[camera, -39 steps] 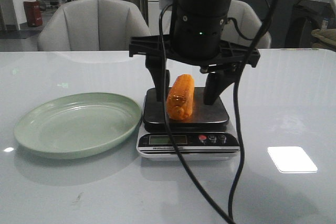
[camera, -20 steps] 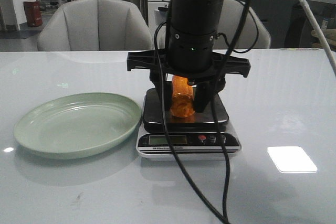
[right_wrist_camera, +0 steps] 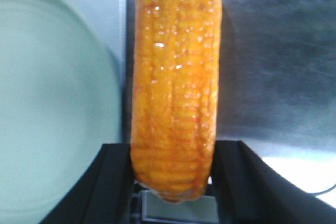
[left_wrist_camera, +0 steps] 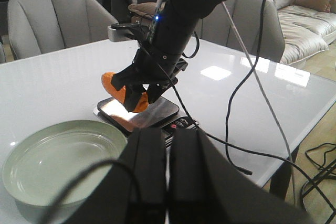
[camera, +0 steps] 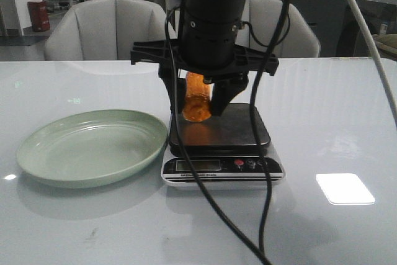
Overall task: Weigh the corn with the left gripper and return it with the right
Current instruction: 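Lift the corn with the right gripper and carry it over the plate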
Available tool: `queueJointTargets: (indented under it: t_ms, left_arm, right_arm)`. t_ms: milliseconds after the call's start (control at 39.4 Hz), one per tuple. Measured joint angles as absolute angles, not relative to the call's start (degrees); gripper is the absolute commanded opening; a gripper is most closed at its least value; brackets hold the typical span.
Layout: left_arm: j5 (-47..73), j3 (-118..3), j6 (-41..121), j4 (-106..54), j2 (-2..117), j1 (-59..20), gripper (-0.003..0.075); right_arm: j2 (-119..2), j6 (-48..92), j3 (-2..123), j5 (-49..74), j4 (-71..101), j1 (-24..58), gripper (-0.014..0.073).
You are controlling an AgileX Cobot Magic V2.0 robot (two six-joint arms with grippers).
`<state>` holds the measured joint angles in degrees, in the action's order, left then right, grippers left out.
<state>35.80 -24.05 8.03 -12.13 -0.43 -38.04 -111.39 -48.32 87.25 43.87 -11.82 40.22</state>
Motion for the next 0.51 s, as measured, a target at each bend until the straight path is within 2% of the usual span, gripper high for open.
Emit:
queueJointTargets:
  t_ms: [229,508]
  left_arm:
    - [35.8,-24.05,8.03,-12.13,-0.43,-38.04,0.0113]
    - [35.8,-24.05,8.03,-12.13,-0.43,-38.04,0.0113]
  right_arm:
    - [-110.43,-48.41,87.25,40.82,-11.16,45.2,0.0337]
    - [-113.99,-48.53,87.25,28.28,-6.2,50.98,0.0337]
